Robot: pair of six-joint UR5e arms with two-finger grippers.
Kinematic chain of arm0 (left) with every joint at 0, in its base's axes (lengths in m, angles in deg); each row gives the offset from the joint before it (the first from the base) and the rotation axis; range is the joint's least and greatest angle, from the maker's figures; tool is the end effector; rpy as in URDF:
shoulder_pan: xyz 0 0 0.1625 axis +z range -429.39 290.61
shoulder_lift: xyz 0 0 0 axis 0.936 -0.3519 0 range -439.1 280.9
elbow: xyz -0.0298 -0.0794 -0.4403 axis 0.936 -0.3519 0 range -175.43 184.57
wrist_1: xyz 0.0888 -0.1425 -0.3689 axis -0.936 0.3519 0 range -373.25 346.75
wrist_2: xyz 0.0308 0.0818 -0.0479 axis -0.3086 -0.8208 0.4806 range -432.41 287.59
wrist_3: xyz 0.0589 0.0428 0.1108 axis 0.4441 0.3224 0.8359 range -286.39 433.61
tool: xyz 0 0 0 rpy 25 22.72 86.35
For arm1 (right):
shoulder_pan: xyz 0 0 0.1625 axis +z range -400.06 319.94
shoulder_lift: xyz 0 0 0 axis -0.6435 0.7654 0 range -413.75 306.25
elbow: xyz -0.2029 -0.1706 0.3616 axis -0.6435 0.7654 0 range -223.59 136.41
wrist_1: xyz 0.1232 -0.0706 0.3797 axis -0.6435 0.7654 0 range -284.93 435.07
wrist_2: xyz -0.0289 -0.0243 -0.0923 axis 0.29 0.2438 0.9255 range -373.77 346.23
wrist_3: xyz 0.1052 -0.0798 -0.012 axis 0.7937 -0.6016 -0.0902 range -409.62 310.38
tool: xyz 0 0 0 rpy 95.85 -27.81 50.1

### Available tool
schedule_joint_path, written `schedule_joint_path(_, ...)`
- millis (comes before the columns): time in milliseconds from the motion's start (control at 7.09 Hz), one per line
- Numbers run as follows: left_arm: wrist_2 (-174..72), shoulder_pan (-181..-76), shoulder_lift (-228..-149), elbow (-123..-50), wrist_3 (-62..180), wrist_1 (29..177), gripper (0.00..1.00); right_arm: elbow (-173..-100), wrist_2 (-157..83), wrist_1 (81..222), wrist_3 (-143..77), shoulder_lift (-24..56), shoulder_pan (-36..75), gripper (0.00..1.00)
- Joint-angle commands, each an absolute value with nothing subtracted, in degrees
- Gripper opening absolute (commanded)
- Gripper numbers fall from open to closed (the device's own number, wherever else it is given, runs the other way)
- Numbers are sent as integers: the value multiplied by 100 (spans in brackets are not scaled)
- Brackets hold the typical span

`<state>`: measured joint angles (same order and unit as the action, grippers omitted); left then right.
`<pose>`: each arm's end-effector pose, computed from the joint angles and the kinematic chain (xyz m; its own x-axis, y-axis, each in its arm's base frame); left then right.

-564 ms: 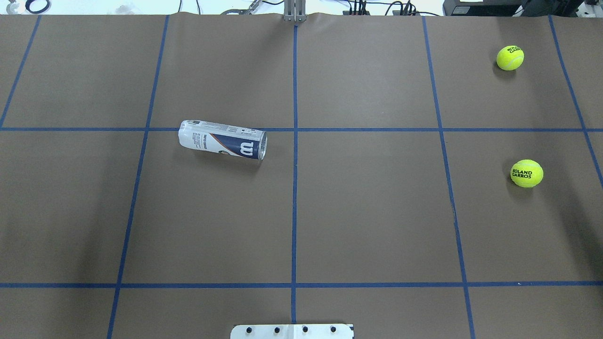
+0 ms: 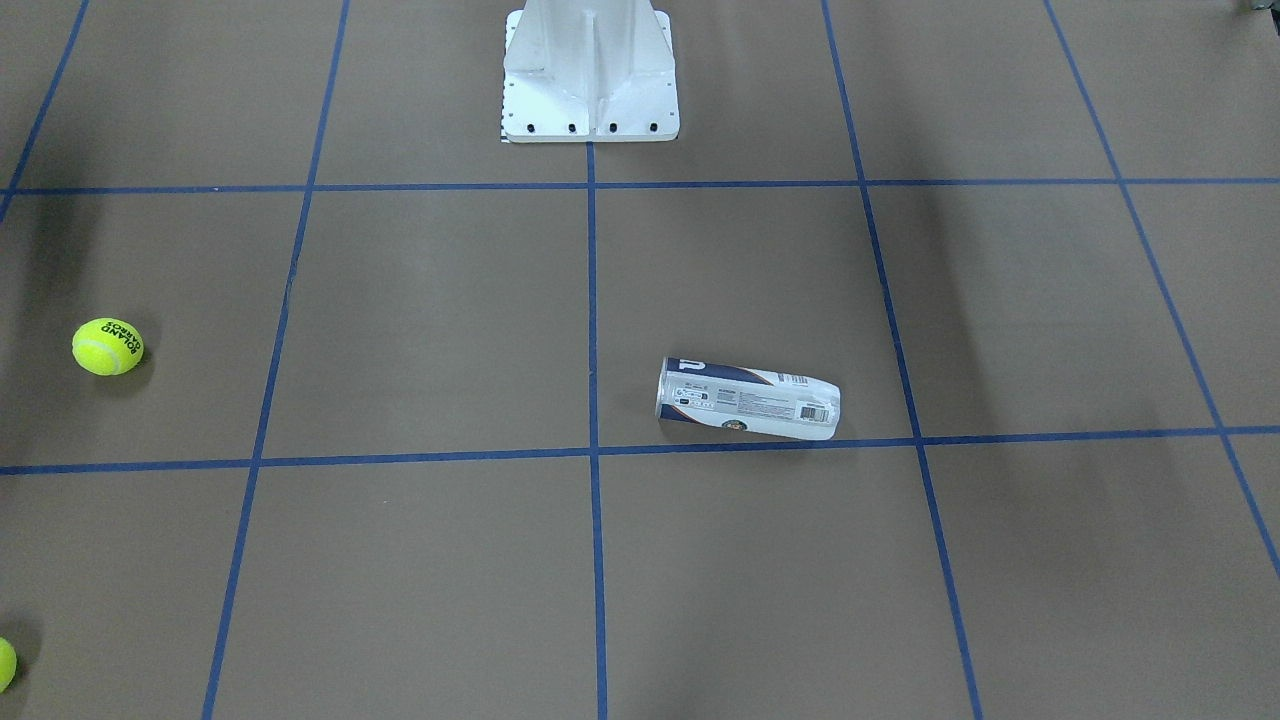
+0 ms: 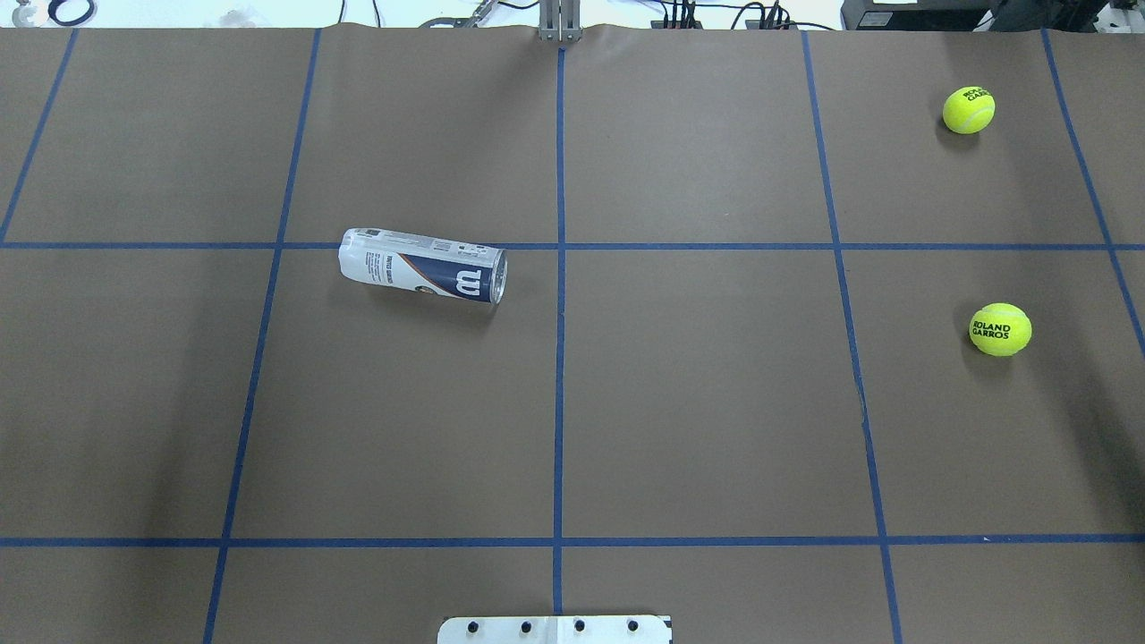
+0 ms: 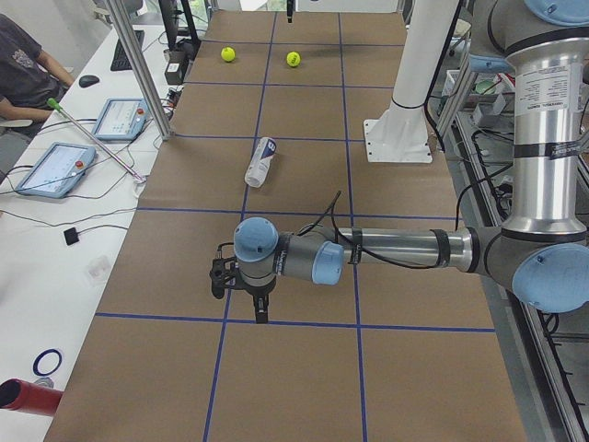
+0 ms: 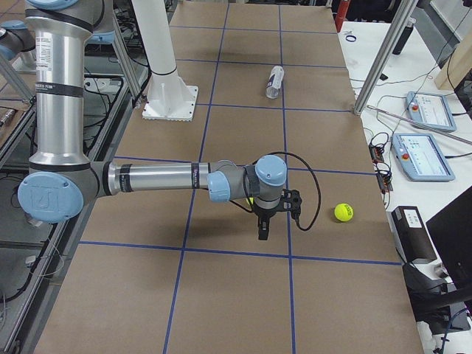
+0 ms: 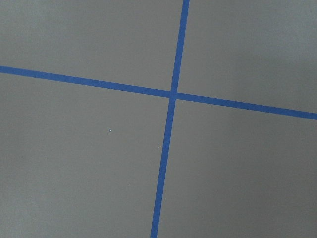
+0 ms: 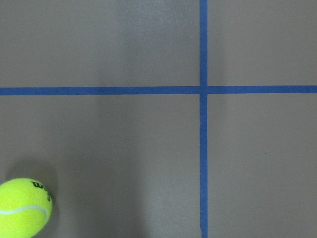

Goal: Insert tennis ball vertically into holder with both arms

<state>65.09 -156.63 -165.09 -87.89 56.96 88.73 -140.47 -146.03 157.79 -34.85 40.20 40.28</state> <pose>-0.0131 -0.4668 0.6901 0.6540 -0.1224 -0.7465 0.1459 0.9887 -0.0343 -0.0349 -0.4678 0.6690 0.7283 0.0134 0.6851 -0.0210 0.9998 0.0028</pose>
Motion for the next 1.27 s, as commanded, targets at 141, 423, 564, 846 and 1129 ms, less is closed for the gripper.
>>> schedule_joint_path(141,6540,-15606,-16497,-8499,5395,9986,100,-14158,-14622,15769,-3485,4021,4028,100)
schedule_joint_path(423,6540,-15021,-16942,-8525,5084,10222,99,-14203,-14631,15769,-3494,4038,4028,100)
schedule_joint_path(564,6514,-14695,-17197,-8525,5006,10633,99,-14203,-14631,15769,-3494,4030,4028,100)
schedule_joint_path(846,6497,-13810,-17987,-8683,4900,10742,92,-14194,-14622,15769,-3494,4012,4028,100)
schedule_joint_path(1129,5745,-12711,-19224,-8683,4917,10716,100,-14159,-14622,15778,-3494,4003,4019,100)
